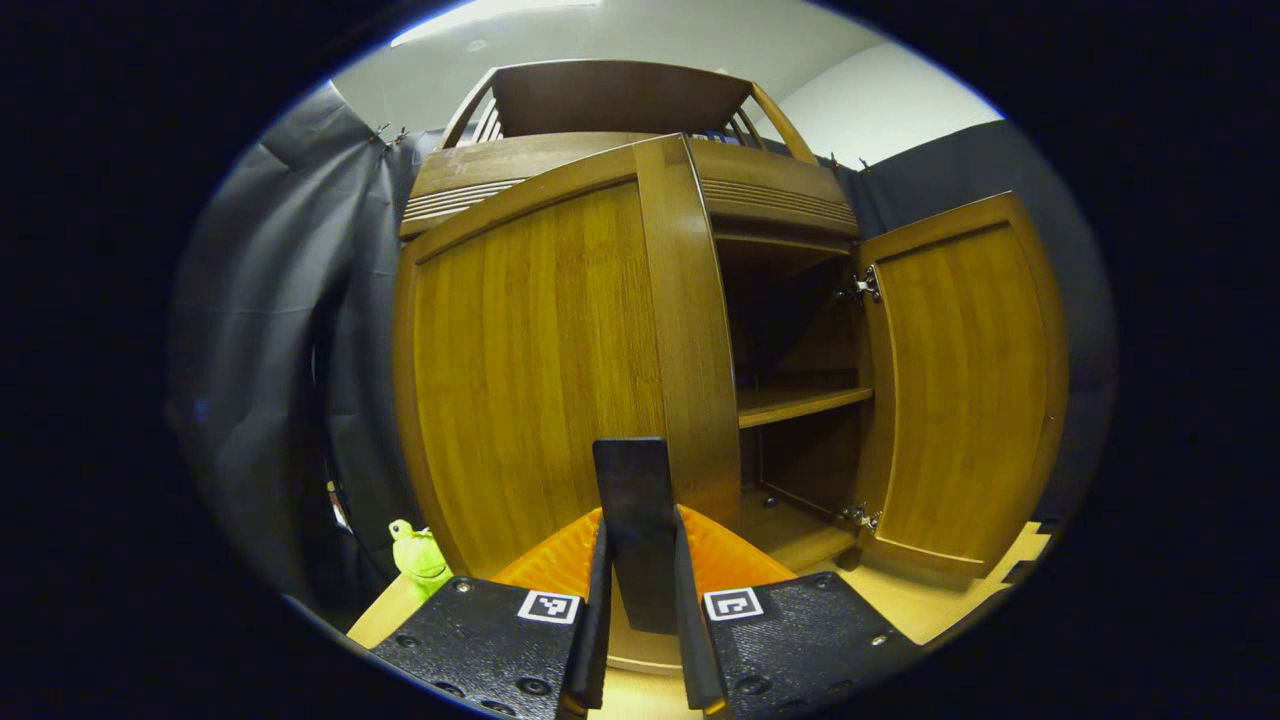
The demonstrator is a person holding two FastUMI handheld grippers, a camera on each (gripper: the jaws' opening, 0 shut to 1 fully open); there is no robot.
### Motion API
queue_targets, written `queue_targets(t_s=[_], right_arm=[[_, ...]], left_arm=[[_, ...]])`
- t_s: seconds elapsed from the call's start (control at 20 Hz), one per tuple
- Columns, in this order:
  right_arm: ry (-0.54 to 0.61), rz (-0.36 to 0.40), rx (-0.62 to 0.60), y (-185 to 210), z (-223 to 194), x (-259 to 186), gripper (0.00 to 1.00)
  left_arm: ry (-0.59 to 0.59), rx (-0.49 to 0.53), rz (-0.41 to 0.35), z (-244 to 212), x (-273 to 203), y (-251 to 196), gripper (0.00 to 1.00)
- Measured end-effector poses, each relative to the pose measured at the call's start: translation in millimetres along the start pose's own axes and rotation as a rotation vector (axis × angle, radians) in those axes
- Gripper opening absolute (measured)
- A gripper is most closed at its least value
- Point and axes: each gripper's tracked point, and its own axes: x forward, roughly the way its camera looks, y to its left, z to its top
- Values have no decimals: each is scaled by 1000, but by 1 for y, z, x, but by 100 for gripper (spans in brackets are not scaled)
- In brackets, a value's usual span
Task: Open the right door of the double-door shoe cabinet with the right hand, and open the left door with the left hand.
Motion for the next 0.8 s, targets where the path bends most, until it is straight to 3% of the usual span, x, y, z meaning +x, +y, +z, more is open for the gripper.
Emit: queue_targets(t_s=[0.15,0.8], right_arm=[[24,-23,-64,3,1,-1,90],[81,37,-104,52,-21,20,90]], left_arm=[[8,-6,1,0,-24,13,31],[-2,22,22,-2,-89,69,28]])
